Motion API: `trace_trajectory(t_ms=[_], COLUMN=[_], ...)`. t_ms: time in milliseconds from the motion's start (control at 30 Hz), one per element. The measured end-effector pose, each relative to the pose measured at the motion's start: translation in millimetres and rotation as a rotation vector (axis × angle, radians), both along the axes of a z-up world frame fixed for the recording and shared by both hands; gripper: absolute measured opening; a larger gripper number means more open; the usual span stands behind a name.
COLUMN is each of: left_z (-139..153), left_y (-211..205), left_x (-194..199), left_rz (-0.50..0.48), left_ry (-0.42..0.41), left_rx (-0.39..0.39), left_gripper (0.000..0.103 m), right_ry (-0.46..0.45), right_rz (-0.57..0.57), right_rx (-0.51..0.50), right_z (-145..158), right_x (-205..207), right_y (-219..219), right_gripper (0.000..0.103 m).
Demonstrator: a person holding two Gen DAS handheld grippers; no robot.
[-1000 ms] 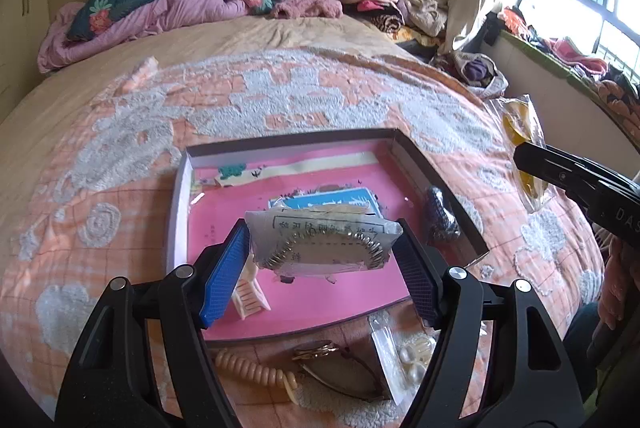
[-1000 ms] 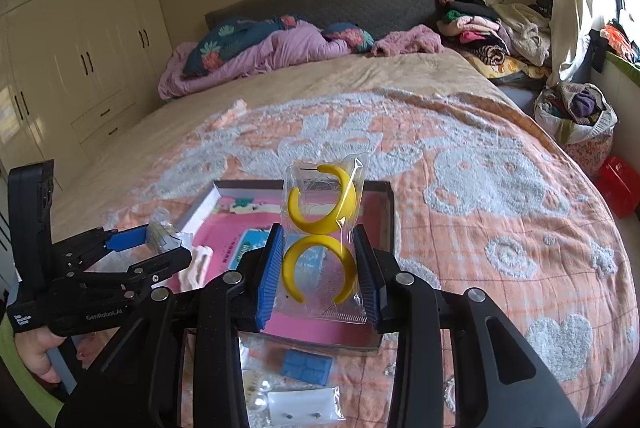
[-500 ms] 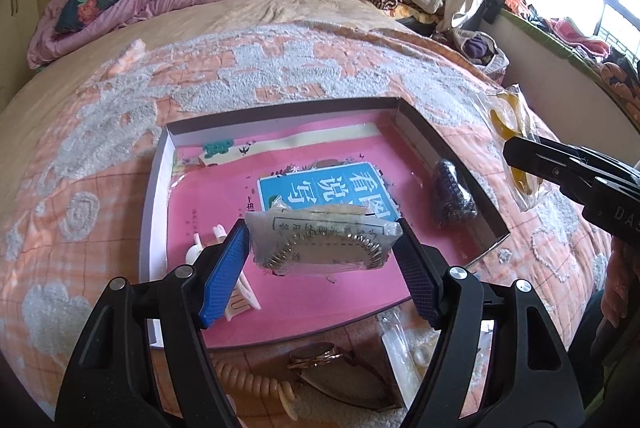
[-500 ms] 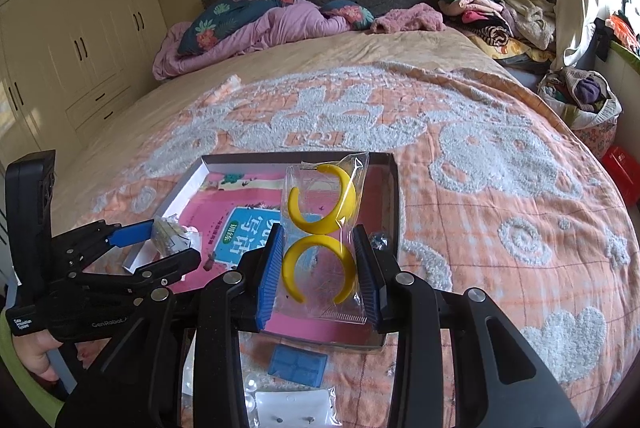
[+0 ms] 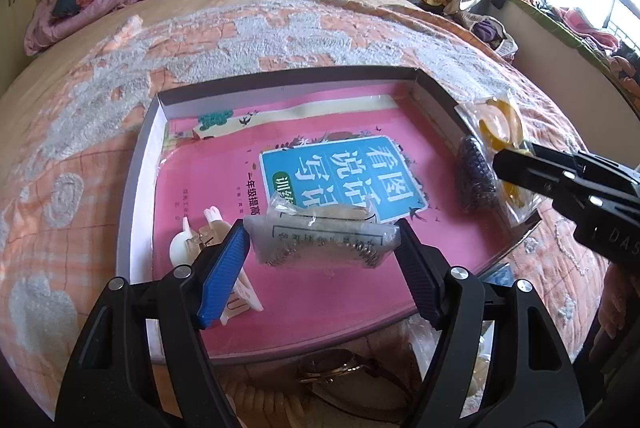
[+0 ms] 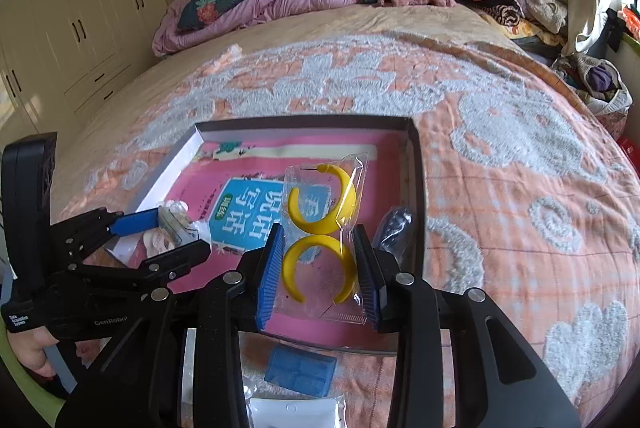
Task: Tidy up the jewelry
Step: 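Lower the comb packet into the box with the left tool while the right tool lowers the bangle packet there, then open both tools and withdraw them from the box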
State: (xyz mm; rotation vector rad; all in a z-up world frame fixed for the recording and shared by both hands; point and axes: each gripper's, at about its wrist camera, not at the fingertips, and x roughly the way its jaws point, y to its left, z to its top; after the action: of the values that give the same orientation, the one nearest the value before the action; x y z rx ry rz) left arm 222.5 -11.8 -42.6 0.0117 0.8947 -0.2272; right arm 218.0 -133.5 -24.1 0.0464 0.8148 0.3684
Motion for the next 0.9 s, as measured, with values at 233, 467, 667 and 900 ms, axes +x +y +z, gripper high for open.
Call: trace_trajectory(t_ms=[233,467,667,900], left_z=[-7.7,-3.6,5.8,16.6], left_y=[1.6,7.5,11.2,16.3], left_x=[2.4,0.8,-2.0,-7.8], left_rz=[0.003,0.016,0.023,0.037], left_ry=[0.017,0.009,-0.019,-0.047], left_rx=[0.001,-0.018,-0.022,-0.029], left_gripper=[0.065,0.069,0.071,0.075], right_ry=[0.039,0.07,0.088,0.08], right_rz=[0.01,0.014,0.008,-0.014], right_rx=[-0.005,-0.002,0.005,0.026], right_z=[-17.9,-30.0,-36.5,-32.1], right_x=[7.1,12.4,12.9,7.0], right_y=[6.5,10.5,11.6,5.9], right_gripper=[0.034,0.035,0.036,0.046])
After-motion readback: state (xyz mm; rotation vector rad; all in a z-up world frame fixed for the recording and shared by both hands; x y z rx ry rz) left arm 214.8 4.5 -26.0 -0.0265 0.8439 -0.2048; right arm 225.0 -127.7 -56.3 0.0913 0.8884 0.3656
